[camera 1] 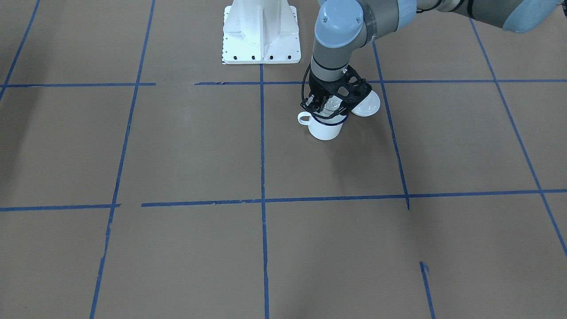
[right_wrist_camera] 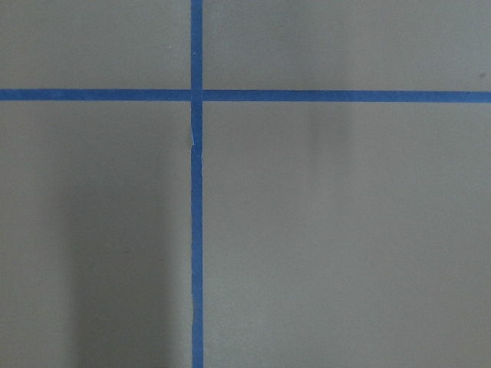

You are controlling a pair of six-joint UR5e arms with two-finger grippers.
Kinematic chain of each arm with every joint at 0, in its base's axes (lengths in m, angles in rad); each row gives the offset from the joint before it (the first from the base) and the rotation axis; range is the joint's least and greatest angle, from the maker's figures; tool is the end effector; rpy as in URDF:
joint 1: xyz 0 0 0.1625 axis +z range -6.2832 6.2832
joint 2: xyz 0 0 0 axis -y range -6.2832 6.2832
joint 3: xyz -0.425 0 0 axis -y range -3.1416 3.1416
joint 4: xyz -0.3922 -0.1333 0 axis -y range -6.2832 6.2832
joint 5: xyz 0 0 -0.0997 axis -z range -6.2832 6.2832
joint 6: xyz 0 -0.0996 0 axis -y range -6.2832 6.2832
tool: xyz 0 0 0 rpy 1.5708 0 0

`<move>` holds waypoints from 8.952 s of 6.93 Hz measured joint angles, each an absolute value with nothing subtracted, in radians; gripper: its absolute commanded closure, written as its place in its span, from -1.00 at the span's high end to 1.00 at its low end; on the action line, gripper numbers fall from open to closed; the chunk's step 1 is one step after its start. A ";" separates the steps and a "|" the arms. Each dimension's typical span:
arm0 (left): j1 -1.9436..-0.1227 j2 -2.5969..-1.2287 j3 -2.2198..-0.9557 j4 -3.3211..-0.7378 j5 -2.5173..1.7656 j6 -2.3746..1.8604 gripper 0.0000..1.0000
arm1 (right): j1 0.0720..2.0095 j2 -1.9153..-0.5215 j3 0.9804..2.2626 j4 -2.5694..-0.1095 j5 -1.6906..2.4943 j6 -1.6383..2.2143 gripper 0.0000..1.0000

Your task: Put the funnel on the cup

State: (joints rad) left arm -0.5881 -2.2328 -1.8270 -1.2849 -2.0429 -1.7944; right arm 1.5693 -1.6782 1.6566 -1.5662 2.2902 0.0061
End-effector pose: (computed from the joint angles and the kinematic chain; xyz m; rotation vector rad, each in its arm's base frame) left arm 0.4772 -0.4240 0.1987 -0.3417 0.7041 -0.6216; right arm 0.0670 -0.4451 0.6701 -0.0190 -0.7193 0.0105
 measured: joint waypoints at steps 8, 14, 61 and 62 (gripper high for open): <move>-0.587 -2.246 -1.781 -1.309 -2.044 -1.766 -1.00 | 1.569 -1.678 1.657 -1.566 2.290 0.006 1.00; -0.583 -2.242 -1.774 -1.314 -2.043 -1.766 0.84 | 1.569 -1.678 1.656 -1.566 2.290 0.006 1.00; -1.585 -1.554 -1.603 -1.440 -2.378 0.198 1.00 | 1.569 -1.678 1.656 -1.566 2.290 0.006 1.00; -1.585 -1.553 -1.606 -1.434 -2.381 0.199 1.00 | 1.569 -1.678 1.656 -1.566 2.290 0.006 1.00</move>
